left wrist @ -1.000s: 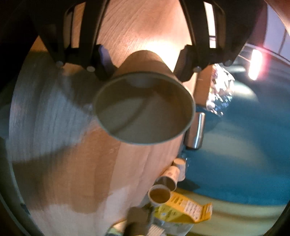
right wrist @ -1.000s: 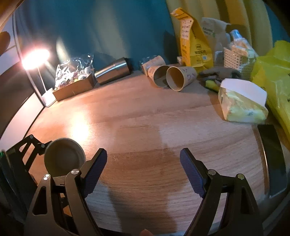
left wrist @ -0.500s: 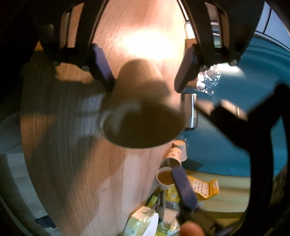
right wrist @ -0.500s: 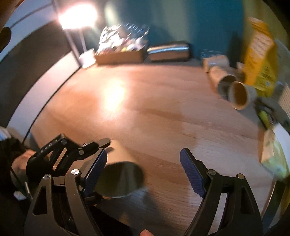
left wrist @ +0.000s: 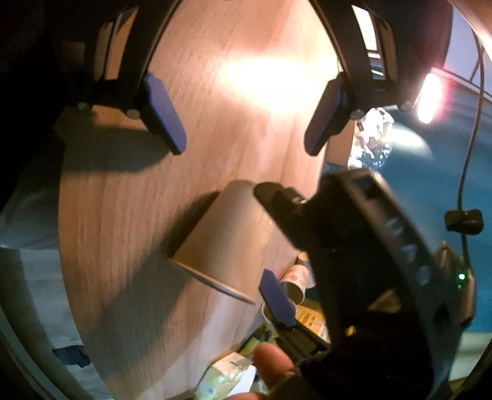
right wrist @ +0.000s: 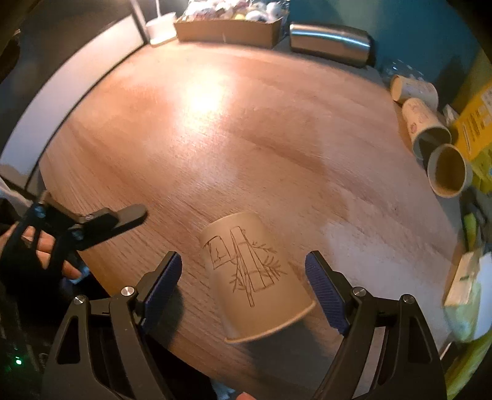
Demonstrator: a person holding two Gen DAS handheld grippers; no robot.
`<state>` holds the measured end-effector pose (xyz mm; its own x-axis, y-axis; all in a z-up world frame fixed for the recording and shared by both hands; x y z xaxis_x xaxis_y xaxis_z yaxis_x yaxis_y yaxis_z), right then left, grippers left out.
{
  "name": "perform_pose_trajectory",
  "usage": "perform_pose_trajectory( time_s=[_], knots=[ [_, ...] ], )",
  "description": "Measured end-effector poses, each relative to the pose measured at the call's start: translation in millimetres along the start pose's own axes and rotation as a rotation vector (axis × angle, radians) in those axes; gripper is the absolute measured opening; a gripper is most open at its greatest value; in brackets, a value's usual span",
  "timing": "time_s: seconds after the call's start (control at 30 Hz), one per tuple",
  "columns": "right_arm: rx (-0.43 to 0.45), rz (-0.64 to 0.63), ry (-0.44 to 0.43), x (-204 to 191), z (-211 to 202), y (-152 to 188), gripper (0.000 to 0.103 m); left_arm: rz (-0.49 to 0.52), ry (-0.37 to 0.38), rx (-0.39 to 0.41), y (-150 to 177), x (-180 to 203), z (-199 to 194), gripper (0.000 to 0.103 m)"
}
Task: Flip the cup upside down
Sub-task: 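Grasp the inverted cup body with the right gripper while the left gripper releases it, then carry the inverted cup with the right gripper and lower it to the table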
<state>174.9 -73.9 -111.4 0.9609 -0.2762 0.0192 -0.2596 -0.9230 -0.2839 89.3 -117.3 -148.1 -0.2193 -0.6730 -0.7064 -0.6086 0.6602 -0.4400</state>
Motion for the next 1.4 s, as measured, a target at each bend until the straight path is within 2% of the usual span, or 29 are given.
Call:
perform_pose_trajectory(
  time_s=[0.2, 0.4, 0.57, 0.73, 0.83, 1.0, 1.1, 1.3, 1.4],
  knots=[
    [-0.085, -0.085, 0.018, -10, 10, -4, 0.085, -0.097, 0.053, -0.042, 19, -7, -15, 0.081],
    [-0.161, -0.151, 0.031, -19, 20, -8, 0.081, -0.161, 0.056, -0.077, 48, -17, -28, 0.081],
    [-0.23, -0.217, 0.046, -26, 34, -12, 0.078, -0.161, 0.04, -0.084, 59, -22, -24, 0.081],
    [-0.277, -0.262, 0.072, -30, 42, -17, 0.066, -0.163, 0.025, -0.08, 61, -30, -16, 0.081],
    [-0.284, -0.276, 0.094, -28, 43, -20, 0.063, -0.165, 0.017, -0.082, 62, -31, -17, 0.081],
    [-0.242, -0.276, 0.11, -30, 31, -28, 0.063, -0.163, 0.015, -0.088, 64, -34, -14, 0.081],
    [-0.188, -0.264, 0.133, -33, 14, -35, 0.062, -0.164, 0.018, -0.091, 64, -31, -15, 0.081],
    [-0.028, -0.205, 0.184, -32, -25, -44, 0.062, -0.203, 0.015, -0.095, 60, -34, -11, 0.081],
    [0.082, -0.159, 0.218, -41, -52, -44, 0.062, -0.236, 0.015, -0.112, 60, -39, -5, 0.081]
  ],
)
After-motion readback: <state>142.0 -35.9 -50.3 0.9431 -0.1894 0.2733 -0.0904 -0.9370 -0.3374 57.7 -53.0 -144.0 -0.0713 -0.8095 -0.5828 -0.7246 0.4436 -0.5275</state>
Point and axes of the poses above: each gripper's, at about its wrist camera, not at the fingertips, and z roughly the way its jaws point, x to its right, y to its underside, the point moved 8 cm from there along z, roughly the way its jaws point, and after that the axes turned 13 degrees about -z, right-handed, at the moved point
